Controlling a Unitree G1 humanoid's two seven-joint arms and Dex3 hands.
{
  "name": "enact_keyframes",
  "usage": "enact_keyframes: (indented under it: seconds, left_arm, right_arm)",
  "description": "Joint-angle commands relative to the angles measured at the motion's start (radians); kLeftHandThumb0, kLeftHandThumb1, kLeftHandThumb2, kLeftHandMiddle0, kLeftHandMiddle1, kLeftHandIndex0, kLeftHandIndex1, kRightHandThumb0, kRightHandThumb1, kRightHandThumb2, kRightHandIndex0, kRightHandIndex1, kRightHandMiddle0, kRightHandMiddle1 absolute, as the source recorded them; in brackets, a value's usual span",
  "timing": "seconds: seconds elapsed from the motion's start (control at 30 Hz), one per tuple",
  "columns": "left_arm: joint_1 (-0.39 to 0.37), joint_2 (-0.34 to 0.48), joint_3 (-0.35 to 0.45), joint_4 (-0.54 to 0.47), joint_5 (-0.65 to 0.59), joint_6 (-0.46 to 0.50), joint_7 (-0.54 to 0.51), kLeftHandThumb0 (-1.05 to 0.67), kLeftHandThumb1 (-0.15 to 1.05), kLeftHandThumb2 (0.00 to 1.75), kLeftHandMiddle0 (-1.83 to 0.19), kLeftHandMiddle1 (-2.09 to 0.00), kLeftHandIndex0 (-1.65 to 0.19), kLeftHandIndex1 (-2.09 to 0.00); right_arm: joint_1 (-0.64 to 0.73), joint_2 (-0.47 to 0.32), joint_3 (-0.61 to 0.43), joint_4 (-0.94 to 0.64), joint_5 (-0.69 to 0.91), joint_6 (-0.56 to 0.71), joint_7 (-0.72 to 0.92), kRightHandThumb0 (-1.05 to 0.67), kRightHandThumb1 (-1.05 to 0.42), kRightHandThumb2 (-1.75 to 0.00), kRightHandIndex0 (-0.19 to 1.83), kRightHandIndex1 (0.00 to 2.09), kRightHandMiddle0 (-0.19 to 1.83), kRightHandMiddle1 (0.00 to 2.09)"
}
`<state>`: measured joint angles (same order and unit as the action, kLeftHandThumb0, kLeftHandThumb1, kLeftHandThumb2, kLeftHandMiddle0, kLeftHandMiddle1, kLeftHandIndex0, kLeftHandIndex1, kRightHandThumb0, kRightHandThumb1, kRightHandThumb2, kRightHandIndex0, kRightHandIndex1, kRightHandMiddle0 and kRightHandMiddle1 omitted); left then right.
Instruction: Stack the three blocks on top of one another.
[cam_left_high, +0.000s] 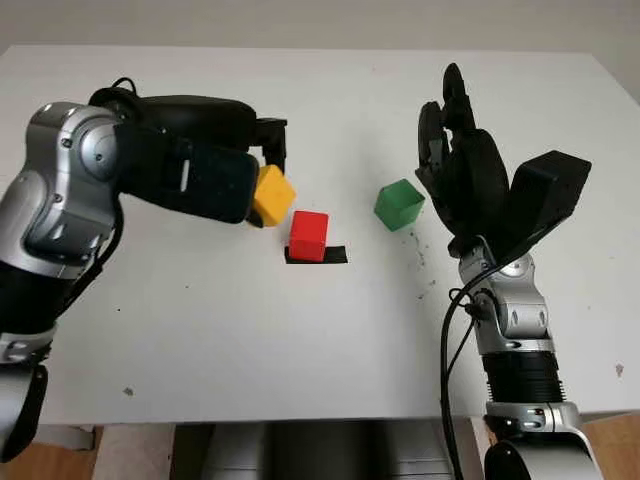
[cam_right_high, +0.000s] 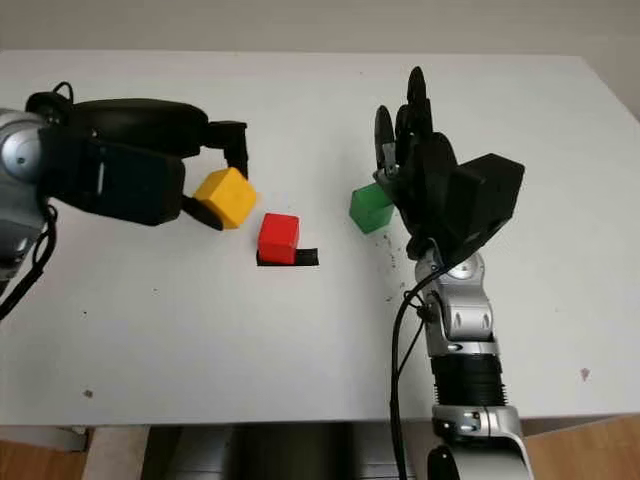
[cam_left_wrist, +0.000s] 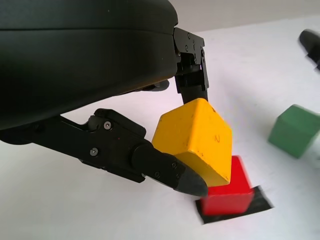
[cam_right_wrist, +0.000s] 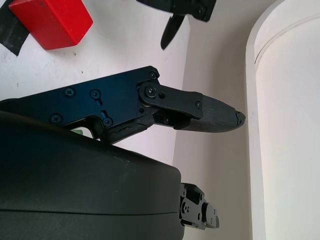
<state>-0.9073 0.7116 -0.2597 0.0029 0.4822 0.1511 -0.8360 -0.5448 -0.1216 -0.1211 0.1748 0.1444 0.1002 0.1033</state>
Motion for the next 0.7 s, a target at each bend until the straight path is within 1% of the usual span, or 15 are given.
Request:
enact_keyframes:
  seconds: [0.0, 0.1, 0.23, 0.33, 0.43, 0.53, 0.67]
  left_arm:
    - [-0.003, -0.006, 0.027, 0.018, -0.014, -0.025, 0.035, -0.42, 1.01, 0.05, -0.25, -0.05, -0.27, -1.67]
    - [0.004, -0.005, 0.017, 0.048, -0.011, -0.053, 0.062, -0.43, 1.02, 0.06, -0.24, -0.05, -0.25, -1.71]
    - [-0.007, -0.012, -0.004, 0.059, 0.004, -0.044, 0.049, -0.42, 1.04, 0.06, -0.20, -0.04, -0.20, -1.81]
    - [-0.024, -0.023, -0.021, 0.068, 0.017, -0.048, 0.043, -0.40, 1.04, 0.05, -0.19, -0.04, -0.18, -1.83]
    - [-0.043, -0.038, -0.033, 0.092, 0.023, -0.066, 0.047, -0.40, 1.03, 0.05, -0.21, -0.05, -0.20, -1.82]
    - [-0.047, -0.074, -0.010, 0.123, -0.023, -0.066, 0.058, -0.38, 1.00, 0.04, -0.24, -0.07, -0.22, -1.80]
    - [-0.045, -0.099, 0.013, 0.162, -0.085, -0.047, 0.052, -0.41, 1.00, 0.05, -0.24, -0.06, -0.22, -1.76]
  right_arm:
    - [0.006, 0.000, 0.000, -0.011, -0.001, -0.009, 0.000, -0.63, -1.05, -0.62, -0.19, 0.00, -0.19, 0.00]
    - [0.007, 0.001, -0.004, -0.012, 0.001, -0.003, -0.004, -0.63, -1.05, -0.61, -0.19, 0.00, -0.19, 0.00]
    - [0.008, -0.002, 0.003, -0.016, -0.005, 0.000, -0.001, -0.64, -1.05, -0.60, -0.19, 0.00, -0.19, 0.00]
    - [0.006, -0.001, 0.007, -0.022, -0.009, 0.013, -0.003, -0.65, -1.05, -0.61, -0.19, 0.00, -0.19, 0.00]
    - [0.004, 0.003, 0.009, -0.024, -0.008, 0.015, -0.004, -0.65, -1.05, -0.60, -0.19, 0.00, -0.19, 0.00]
    - [0.006, 0.005, 0.013, -0.030, -0.011, 0.017, -0.011, -0.65, -1.05, -0.60, -0.19, 0.00, -0.19, 0.00]
    - [0.010, 0.004, 0.013, -0.022, -0.016, -0.008, -0.009, -0.64, -1.05, -0.61, -0.19, 0.00, -0.19, 0.00]
